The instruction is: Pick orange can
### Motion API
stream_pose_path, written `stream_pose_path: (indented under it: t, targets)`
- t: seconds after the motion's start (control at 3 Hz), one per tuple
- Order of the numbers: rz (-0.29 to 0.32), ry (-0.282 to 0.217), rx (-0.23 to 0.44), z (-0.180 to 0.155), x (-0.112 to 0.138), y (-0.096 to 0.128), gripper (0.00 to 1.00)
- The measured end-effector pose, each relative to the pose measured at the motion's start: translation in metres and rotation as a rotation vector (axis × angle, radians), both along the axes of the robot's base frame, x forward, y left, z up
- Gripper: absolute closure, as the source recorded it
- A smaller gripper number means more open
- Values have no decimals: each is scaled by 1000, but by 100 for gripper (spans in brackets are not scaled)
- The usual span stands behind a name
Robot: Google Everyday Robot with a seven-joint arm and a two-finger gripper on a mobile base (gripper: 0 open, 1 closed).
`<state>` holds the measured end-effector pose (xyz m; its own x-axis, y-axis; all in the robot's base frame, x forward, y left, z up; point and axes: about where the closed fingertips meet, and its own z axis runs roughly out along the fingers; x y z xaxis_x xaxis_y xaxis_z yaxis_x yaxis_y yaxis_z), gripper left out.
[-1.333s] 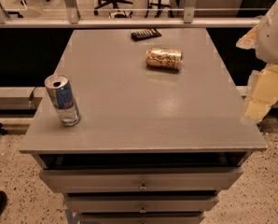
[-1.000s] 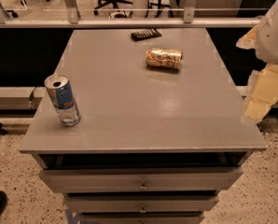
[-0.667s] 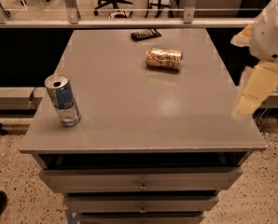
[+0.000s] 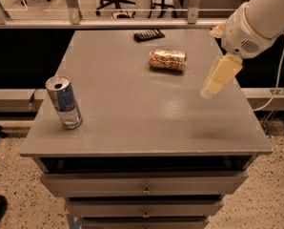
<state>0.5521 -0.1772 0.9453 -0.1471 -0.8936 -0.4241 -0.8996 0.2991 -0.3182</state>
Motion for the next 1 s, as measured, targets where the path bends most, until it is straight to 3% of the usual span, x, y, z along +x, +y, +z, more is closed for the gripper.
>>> stream_pose_path:
  t: [0.33, 1.0]
  targets:
    - [-5, -66, 51, -6, 43, 6, 0]
    - [-22, -87, 168, -23, 132, 20, 0]
